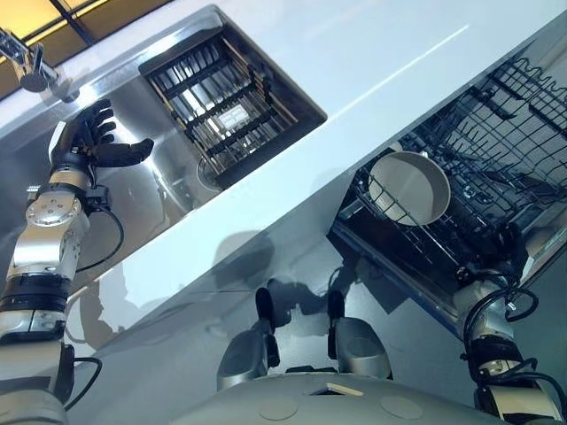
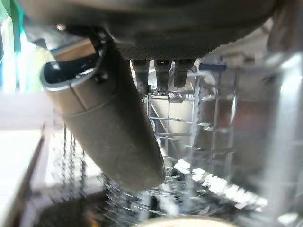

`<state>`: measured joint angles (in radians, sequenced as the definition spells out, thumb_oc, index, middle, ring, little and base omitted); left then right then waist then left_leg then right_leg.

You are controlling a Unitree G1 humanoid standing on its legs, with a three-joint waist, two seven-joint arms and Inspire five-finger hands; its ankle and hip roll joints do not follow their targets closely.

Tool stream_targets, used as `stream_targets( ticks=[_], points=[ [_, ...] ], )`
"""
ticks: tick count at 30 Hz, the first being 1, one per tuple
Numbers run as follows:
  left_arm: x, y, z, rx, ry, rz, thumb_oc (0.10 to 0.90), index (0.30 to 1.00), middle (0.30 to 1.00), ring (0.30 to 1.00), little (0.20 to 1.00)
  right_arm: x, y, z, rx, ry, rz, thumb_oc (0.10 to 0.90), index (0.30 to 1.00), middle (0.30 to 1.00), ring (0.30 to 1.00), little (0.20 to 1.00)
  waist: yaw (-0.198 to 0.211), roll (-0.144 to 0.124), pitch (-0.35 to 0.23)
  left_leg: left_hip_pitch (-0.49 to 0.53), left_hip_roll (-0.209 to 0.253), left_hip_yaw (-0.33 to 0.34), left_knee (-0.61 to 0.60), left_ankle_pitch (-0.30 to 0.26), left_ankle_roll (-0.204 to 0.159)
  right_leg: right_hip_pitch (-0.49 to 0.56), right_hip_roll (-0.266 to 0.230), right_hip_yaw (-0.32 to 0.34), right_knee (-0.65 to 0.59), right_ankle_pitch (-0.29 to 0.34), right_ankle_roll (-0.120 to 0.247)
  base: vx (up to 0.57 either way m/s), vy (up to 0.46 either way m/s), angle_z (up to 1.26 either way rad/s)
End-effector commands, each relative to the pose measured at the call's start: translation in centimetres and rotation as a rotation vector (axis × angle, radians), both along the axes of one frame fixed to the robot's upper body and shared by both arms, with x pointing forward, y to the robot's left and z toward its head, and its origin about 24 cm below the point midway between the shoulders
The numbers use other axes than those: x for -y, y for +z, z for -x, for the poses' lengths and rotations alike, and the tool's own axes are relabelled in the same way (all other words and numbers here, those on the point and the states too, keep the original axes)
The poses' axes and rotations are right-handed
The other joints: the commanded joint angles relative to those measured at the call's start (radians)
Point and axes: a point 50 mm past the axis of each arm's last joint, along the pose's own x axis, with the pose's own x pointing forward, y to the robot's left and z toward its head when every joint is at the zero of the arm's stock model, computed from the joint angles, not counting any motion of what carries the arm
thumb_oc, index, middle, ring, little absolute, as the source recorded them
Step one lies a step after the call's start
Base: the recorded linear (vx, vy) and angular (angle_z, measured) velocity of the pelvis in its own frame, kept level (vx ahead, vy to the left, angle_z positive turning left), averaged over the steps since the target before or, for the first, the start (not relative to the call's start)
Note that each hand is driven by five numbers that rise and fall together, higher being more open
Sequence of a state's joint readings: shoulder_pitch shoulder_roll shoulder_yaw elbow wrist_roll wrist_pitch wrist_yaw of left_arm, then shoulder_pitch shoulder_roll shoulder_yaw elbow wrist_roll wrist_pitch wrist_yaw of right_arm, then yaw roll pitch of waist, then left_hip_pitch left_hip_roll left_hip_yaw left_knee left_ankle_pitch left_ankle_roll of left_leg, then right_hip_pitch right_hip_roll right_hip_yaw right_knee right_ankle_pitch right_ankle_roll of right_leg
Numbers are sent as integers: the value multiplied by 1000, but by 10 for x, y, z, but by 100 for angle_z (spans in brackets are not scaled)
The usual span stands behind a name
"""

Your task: Pick up plates and place into dishwasher.

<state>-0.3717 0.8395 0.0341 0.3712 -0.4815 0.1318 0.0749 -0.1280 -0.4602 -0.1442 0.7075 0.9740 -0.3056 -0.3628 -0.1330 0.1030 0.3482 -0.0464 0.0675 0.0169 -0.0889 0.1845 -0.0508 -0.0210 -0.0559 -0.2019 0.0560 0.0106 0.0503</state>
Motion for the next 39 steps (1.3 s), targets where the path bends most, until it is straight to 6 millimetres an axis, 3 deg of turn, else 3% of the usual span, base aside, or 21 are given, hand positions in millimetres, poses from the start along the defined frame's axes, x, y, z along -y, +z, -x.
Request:
stream_targets(
  ticks=[1, 3, 7, 10, 12, 13, 15, 19, 25, 35, 39],
  points=[
    [1, 88, -11, 302, -2, -73, 800, 900, 900, 900, 900, -39, 32, -53, 388, 296, -187, 800, 900, 900, 900, 900, 33, 53, -7, -11, -36, -1, 98, -173, -4, -92, 23, 6, 300, -227, 9, -21, -36, 1],
    [2, 91, -13, 310, -9, -77, 800, 900, 900, 900, 900, -62, 46, -68, 558, 414, -282, 800, 900, 900, 900, 900, 40, 48, 4, -21, -38, -8, 105, -174, -4, -93, 23, 1, 291, -221, 5, -31, -35, 1],
    [5, 88, -18, 325, -13, -77, 800, 900, 900, 900, 900, -116, 91, -94, 901, 687, -455, 800, 900, 900, 900, 900, 55, 36, 17, -43, -42, -12, 113, -171, -4, -97, 26, -6, 264, -205, 1, -28, -5, -4],
    [11, 85, -21, 328, -20, -75, 800, 900, 900, 900, 900, -162, 138, -107, 1085, 915, -506, 800, 900, 900, 900, 900, 69, 25, 20, -57, -47, -17, 118, -169, -1, -100, 30, -10, 246, -195, -2, -5, 18, -10],
    [15, 83, -23, 325, -26, -76, 800, 900, 900, 900, 900, -180, 160, -111, 1135, 1006, -493, 800, 900, 900, 900, 900, 76, 20, 17, -58, -50, -18, 116, -169, -1, -97, 31, -11, 235, -191, -3, 24, 49, -10],
    [18, 80, -25, 325, -32, -71, 800, 900, 900, 900, 900, -199, 185, -112, 1188, 1119, -450, 800, 900, 900, 900, 900, 84, 15, 12, -57, -53, -19, 114, -171, 1, -92, 32, -11, 221, -187, -5, 52, 85, -7],
    [21, 75, -26, 321, -38, -67, 800, 900, 900, 900, 900, -218, 212, -109, 1233, 1222, -366, 800, 900, 900, 900, 900, 94, 8, 4, -54, -59, -19, 112, -173, 6, -89, 32, -9, 210, -182, -5, 69, 101, -13],
    [21, 64, -27, 305, -30, -51, 800, 900, 900, 900, 900, -236, 251, -99, 1278, 1257, -156, 800, 900, 900, 900, 900, 101, -5, -30, -36, -75, -12, 101, -182, 15, -76, 29, -2, 178, -168, 2, 98, 131, 0],
    [17, 47, -22, 278, -8, -26, 800, 900, 900, 900, 900, -236, 260, -92, 1245, 1271, -16, 800, 900, 900, 900, 900, 99, -12, -67, -8, -93, -2, 108, -199, 28, -60, 23, 11, 169, -162, 9, 109, 133, 4],
    [7, 10, -8, 204, 11, 15, 800, 900, 900, 900, 900, -202, 220, -97, 1073, 1044, 3, 800, 900, 900, 900, 900, 78, 1, -127, 57, -108, 15, 87, -217, 43, -36, 13, 36, 176, -157, 34, 107, 96, -2],
    [4, 4, -1, 200, 21, 25, 800, 900, 900, 900, 900, -172, 207, -95, 917, 786, 204, 800, 900, 900, 900, 900, 63, 4, -134, 72, -111, 36, 77, -222, 46, -33, 11, 48, 167, -147, 46, 22, 57, -8]
  ],
)
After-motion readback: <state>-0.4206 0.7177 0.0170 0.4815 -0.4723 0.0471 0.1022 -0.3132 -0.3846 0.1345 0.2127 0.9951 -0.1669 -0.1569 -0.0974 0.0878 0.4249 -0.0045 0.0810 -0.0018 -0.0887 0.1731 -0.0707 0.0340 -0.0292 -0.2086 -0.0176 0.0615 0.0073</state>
